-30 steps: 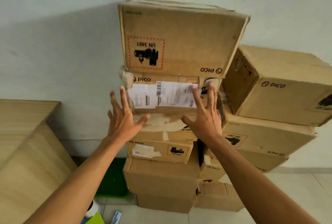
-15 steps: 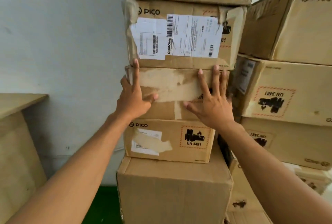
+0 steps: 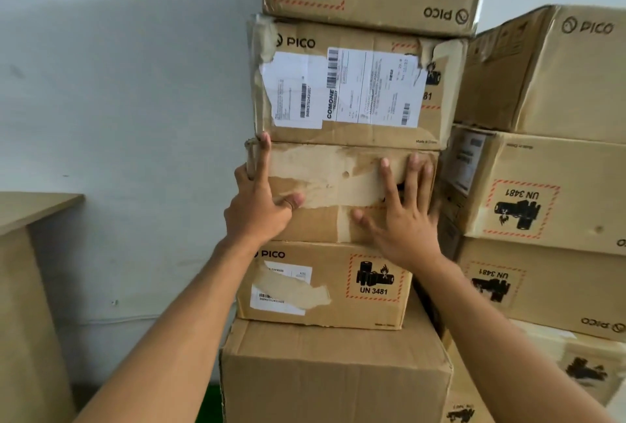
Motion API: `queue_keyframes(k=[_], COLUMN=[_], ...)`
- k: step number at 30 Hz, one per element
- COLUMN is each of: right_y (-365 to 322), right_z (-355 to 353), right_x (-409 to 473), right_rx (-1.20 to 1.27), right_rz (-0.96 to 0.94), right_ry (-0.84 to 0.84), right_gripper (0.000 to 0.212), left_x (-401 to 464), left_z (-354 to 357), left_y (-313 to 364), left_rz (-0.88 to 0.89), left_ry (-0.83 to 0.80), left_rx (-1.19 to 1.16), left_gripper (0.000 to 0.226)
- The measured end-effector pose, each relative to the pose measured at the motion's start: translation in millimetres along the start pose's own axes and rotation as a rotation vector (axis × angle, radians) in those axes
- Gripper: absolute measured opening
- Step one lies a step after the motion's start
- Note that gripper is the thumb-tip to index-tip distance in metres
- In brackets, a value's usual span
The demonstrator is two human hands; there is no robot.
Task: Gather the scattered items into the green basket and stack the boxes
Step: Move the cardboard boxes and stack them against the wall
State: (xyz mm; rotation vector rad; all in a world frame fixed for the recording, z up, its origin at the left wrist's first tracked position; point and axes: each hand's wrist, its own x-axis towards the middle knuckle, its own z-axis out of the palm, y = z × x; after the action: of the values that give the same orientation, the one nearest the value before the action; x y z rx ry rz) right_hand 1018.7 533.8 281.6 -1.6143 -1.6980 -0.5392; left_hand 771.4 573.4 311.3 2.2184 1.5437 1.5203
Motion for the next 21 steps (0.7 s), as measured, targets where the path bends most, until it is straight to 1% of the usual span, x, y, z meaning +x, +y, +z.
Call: queue_keyframes(k=[3, 5, 7, 11, 16, 18, 21], right_y=[-6, -2, 7, 35, 44, 40, 34], right_z=[18, 32, 39, 43, 54, 53, 47], right_x=[-36, -55, -59, -53, -51, -53, -59], right_rx=[0.034, -0.002, -0.053, -0.153, -0.141, -0.127, -0.127], right_rz=[0.117, 0.22, 0.257, 0.193, 0.153, 0.157, 0.154], right_ry=[-0.021, 0.01, 0.047, 0.052, 0.088, 0.094, 0.08], right_gripper=[0.073, 0.064, 0.063, 0.06, 0.062, 0.063, 0.065], left_x=[0, 1, 3, 4, 3, -4, -32], left_z=[-6, -6, -5, 0, 2, 3, 10], left_y=[2, 1, -2, -3, -2, 2, 0], left_rz=[0.008, 0.03, 0.035, 0.043, 0.067, 0.037, -0.034], left_ry=[-0.045, -0.056, -0.04, -0.035, 0.0, 0.036, 0.04], left_rx=[0.029, 0.034, 0.037, 0.045, 0.011, 0.011, 0.109], left_gripper=[0.106, 0.106, 0.107, 0.108, 0.11, 0.107, 0.105])
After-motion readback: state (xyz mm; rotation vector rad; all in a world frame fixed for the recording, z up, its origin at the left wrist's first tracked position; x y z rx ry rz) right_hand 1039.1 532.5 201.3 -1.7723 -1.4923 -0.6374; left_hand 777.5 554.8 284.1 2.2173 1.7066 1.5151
